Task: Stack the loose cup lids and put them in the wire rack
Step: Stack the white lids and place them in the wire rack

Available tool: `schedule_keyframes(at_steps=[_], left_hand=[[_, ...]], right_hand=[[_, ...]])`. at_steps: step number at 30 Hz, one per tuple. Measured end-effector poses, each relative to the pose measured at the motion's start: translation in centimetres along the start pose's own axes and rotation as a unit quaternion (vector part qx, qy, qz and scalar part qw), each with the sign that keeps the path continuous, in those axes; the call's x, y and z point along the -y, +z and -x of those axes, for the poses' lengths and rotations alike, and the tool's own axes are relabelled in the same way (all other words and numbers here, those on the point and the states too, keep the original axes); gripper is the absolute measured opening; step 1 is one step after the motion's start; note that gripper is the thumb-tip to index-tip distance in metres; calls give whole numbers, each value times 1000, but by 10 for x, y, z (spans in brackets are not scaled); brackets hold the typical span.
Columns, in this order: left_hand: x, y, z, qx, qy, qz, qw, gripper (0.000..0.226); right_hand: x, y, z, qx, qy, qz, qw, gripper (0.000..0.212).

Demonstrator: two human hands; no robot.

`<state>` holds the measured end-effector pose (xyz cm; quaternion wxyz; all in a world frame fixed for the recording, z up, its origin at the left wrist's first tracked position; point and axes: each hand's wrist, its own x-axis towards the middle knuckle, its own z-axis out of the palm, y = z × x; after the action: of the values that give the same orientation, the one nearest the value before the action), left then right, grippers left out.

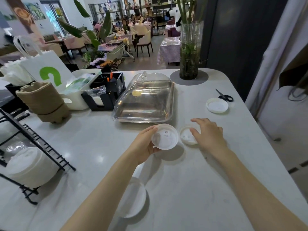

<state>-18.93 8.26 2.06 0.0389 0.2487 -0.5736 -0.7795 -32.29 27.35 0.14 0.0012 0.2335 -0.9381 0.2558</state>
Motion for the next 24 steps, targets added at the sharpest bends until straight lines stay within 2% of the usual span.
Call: schedule_keyframes(at_steps=[4, 11, 16, 24], left_hand=[[0, 3, 2, -16, -3, 24, 1000, 30], [24, 34, 14, -92, 59, 137, 985, 26], [45, 52, 17, -124, 92, 152, 976, 34], [48, 33, 1, -171, 71, 135, 973, 36]], right_hand=[[0, 0, 1, 60, -8, -25, 998, 44], [-11, -5, 8, 28, 10, -25, 999, 50], [-12, -1, 10, 44, -10, -48, 998, 53], [-7, 3, 13, 50, -4, -56, 997, 48]])
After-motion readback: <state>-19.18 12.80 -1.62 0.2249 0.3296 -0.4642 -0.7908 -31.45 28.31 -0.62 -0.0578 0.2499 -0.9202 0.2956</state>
